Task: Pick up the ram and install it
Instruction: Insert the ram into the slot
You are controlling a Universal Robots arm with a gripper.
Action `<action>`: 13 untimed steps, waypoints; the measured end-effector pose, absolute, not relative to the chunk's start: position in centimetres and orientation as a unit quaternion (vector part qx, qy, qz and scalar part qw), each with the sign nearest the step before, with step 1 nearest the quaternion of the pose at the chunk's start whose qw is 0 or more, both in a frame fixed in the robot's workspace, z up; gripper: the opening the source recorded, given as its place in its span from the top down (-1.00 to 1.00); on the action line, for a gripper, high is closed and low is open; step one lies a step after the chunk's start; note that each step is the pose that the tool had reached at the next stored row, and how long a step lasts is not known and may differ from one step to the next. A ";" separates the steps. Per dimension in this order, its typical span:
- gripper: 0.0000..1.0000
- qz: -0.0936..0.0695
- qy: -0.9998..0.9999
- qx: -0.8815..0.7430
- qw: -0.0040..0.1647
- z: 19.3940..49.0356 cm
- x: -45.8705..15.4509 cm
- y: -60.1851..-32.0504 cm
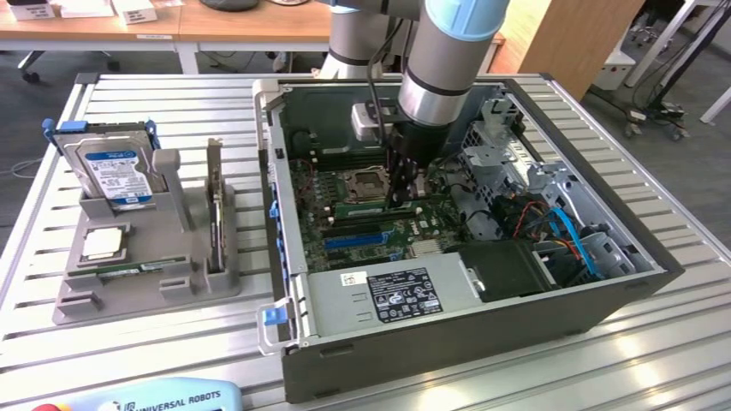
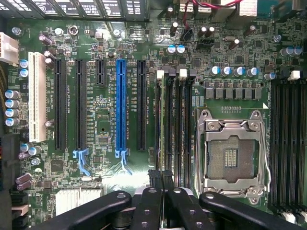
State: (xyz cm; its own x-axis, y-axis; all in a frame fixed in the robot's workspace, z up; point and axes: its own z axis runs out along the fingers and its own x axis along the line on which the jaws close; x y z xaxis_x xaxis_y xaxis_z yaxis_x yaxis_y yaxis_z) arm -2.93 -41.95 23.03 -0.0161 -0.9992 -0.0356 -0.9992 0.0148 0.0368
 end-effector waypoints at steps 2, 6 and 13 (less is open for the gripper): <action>0.77 -0.026 -0.712 0.701 0.000 23.0 -2.9 -41.9; 0.77 -0.026 -0.712 0.701 0.000 23.0 -2.9 -41.9; 0.77 -0.026 -0.712 0.701 0.000 22.9 -2.9 -41.9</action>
State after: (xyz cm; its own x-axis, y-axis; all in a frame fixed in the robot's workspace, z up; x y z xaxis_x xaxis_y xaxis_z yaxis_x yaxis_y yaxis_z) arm -2.93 -41.87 22.89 -0.0161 -0.9992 -0.0355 -0.9992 0.0148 0.0369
